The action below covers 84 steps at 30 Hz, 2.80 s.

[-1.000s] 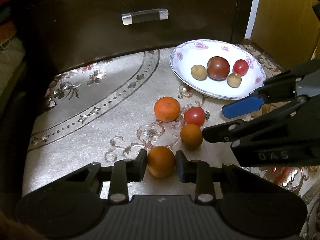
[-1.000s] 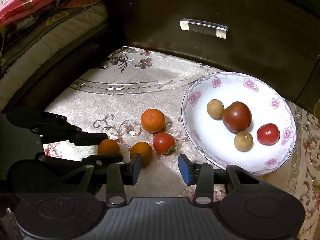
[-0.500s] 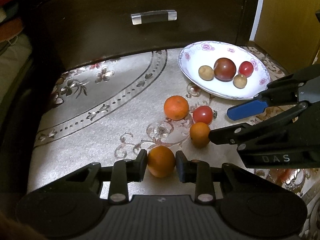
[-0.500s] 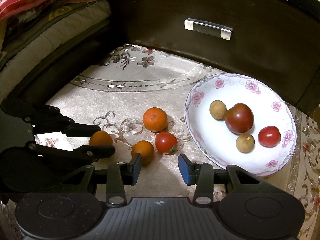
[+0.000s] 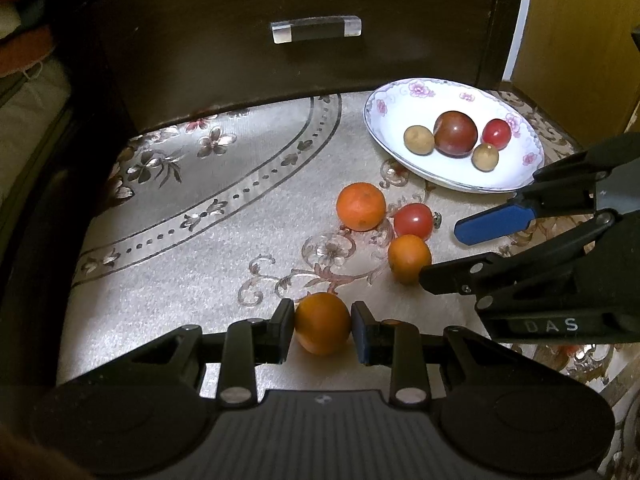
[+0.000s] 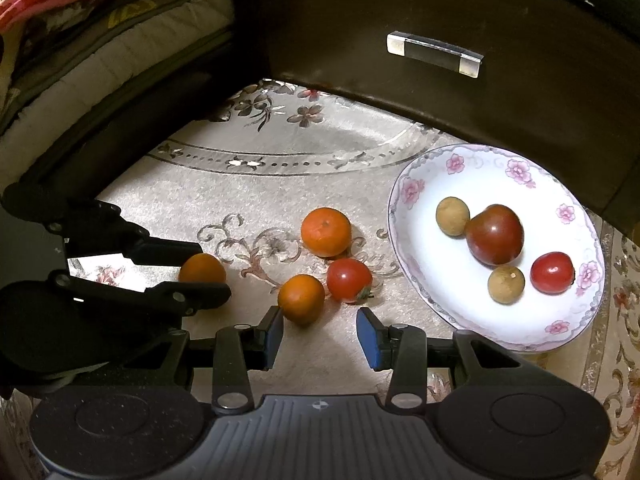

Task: Organize fruits
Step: 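Lower the right tool onto a tangerine while the left tool holds its tangerine, then carry both held tangerines toward the white bowl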

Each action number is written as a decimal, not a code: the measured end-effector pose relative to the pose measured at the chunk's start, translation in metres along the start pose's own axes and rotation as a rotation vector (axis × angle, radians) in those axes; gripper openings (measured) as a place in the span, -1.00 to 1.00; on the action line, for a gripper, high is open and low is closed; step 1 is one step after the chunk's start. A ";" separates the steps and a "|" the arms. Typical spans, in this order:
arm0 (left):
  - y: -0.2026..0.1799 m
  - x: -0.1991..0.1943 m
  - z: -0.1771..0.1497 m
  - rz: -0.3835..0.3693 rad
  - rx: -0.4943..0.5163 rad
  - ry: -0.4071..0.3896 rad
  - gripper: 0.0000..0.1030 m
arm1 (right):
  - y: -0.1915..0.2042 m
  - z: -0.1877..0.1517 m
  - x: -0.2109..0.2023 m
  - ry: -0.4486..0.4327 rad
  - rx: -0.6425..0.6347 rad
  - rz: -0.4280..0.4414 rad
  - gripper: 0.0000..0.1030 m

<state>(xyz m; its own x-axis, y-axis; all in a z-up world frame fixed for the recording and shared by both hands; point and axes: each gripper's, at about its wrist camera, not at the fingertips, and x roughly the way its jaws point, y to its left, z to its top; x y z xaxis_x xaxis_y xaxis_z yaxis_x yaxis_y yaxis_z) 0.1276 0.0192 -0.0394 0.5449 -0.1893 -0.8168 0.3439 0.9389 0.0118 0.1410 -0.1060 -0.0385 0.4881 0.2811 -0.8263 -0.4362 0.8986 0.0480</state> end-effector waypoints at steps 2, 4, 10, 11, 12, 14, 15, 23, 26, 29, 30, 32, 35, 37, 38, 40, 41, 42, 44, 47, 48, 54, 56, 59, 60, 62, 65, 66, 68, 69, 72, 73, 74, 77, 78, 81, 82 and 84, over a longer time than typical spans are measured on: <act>0.000 0.000 0.000 -0.001 0.000 0.002 -0.28 | 0.000 -0.001 0.000 0.001 0.001 0.004 -0.28; 0.000 0.001 -0.001 -0.003 0.000 0.006 -0.28 | 0.000 -0.001 0.000 0.003 0.003 0.005 -0.28; 0.003 0.001 -0.004 -0.009 -0.008 0.012 -0.28 | -0.001 0.000 0.005 0.018 0.020 0.018 -0.28; 0.003 0.001 -0.005 -0.010 -0.009 0.012 -0.28 | -0.001 0.000 0.006 0.018 0.021 0.020 -0.28; 0.003 0.001 -0.004 -0.011 -0.009 0.012 -0.28 | 0.000 0.000 0.007 0.019 0.024 0.022 -0.28; 0.003 0.001 -0.004 -0.011 -0.008 0.012 -0.28 | 0.000 0.002 0.010 0.019 0.033 0.025 -0.28; 0.003 0.001 -0.004 -0.012 -0.008 0.012 -0.28 | 0.000 0.002 0.012 0.022 0.039 0.028 -0.28; 0.003 0.002 -0.004 -0.011 -0.010 0.015 -0.28 | 0.006 0.003 0.020 0.019 0.038 0.004 -0.36; 0.003 0.002 -0.005 -0.012 -0.008 0.017 -0.28 | 0.007 0.003 0.020 0.020 0.038 0.006 -0.60; 0.003 0.002 -0.003 -0.016 -0.011 0.015 -0.28 | 0.008 0.003 0.020 0.020 0.027 0.001 -0.61; 0.003 0.002 -0.003 -0.016 -0.011 0.013 -0.28 | 0.009 0.003 0.019 0.018 0.019 -0.005 -0.61; 0.002 0.001 -0.001 -0.019 -0.012 0.007 -0.28 | 0.009 0.001 0.017 0.016 0.014 -0.007 -0.61; 0.000 -0.001 0.002 -0.029 -0.016 -0.004 -0.28 | 0.009 0.000 0.012 0.009 0.009 -0.010 -0.61; -0.003 -0.002 0.006 -0.032 -0.012 -0.013 -0.28 | 0.008 -0.001 0.008 -0.001 0.009 -0.014 -0.62; -0.005 -0.002 0.008 -0.033 -0.010 -0.017 -0.28 | 0.008 -0.001 0.005 -0.006 0.011 -0.015 -0.62; -0.009 -0.002 0.013 -0.040 -0.006 -0.023 -0.28 | 0.006 -0.001 0.001 -0.017 0.014 -0.029 -0.62; -0.010 -0.002 0.014 -0.043 -0.005 -0.025 -0.28 | 0.004 -0.001 -0.002 -0.021 0.018 -0.033 -0.62; -0.013 -0.001 0.016 -0.046 -0.002 -0.027 -0.28 | 0.002 -0.001 -0.003 -0.023 0.026 -0.037 -0.62; -0.018 0.000 0.020 -0.051 0.005 -0.030 -0.29 | -0.003 -0.002 -0.007 -0.028 0.035 -0.049 -0.62; -0.026 0.001 0.027 -0.060 0.017 -0.039 -0.31 | -0.009 -0.002 -0.011 -0.034 0.049 -0.066 -0.61; -0.028 0.001 0.030 -0.062 0.020 -0.043 -0.32 | -0.012 -0.003 -0.012 -0.037 0.057 -0.071 -0.61; -0.039 0.000 0.045 -0.069 0.026 -0.070 -0.41 | -0.029 -0.004 -0.024 -0.062 0.100 -0.078 -0.61; -0.041 -0.001 0.049 -0.076 0.018 -0.078 -0.44 | -0.033 -0.004 -0.029 -0.082 0.109 -0.085 -0.61; -0.046 -0.004 0.056 -0.079 0.021 -0.099 -0.47 | -0.038 -0.001 -0.034 -0.099 0.110 -0.099 -0.61; -0.047 -0.004 0.058 -0.081 0.023 -0.105 -0.48 | -0.042 0.000 -0.036 -0.106 0.122 -0.095 -0.61; -0.050 -0.003 0.061 -0.087 0.022 -0.109 -0.50 | -0.047 0.000 -0.039 -0.117 0.136 -0.093 -0.61; -0.053 0.000 0.063 -0.091 0.027 -0.109 -0.51 | -0.052 0.000 -0.041 -0.124 0.148 -0.098 -0.61; -0.054 0.001 0.063 -0.093 0.029 -0.110 -0.51 | -0.054 0.000 -0.040 -0.123 0.153 -0.100 -0.61; -0.055 0.001 0.064 -0.099 0.036 -0.114 -0.51 | -0.056 0.000 -0.039 -0.120 0.161 -0.103 -0.61; -0.055 0.000 0.064 -0.101 0.041 -0.113 -0.50 | -0.057 -0.001 -0.038 -0.120 0.164 -0.105 -0.61; -0.049 -0.007 0.061 -0.107 0.041 -0.098 -0.43 | -0.058 -0.001 -0.038 -0.118 0.165 -0.099 -0.61; -0.045 -0.011 0.058 -0.102 0.035 -0.091 -0.40 | -0.057 -0.001 -0.039 -0.118 0.162 -0.096 -0.61; -0.040 -0.014 0.055 -0.091 0.025 -0.082 -0.40 | -0.056 -0.001 -0.039 -0.119 0.159 -0.096 -0.61; -0.028 -0.015 0.038 -0.019 -0.005 -0.037 -0.38 | -0.054 -0.001 -0.040 -0.117 0.151 -0.082 -0.61; -0.025 -0.014 0.033 0.005 -0.014 -0.021 -0.38 | -0.053 -0.001 -0.040 -0.114 0.150 -0.079 -0.60; -0.019 -0.009 0.019 0.023 -0.049 0.024 -0.35 | -0.051 -0.002 -0.039 -0.104 0.145 -0.076 -0.60; -0.020 -0.007 0.015 0.037 -0.037 0.024 -0.19 | -0.050 -0.003 -0.039 -0.102 0.143 -0.075 -0.60; -0.024 -0.003 0.012 0.065 -0.004 0.028 -0.11 | -0.047 -0.004 -0.039 -0.099 0.135 -0.074 -0.60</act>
<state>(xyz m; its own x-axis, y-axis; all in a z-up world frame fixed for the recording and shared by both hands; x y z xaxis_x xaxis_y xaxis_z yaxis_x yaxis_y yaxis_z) 0.1266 -0.0057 -0.0301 0.5443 -0.1202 -0.8303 0.3056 0.9501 0.0628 0.1392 -0.1602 -0.0104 0.5904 0.2385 -0.7711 -0.2941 0.9532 0.0697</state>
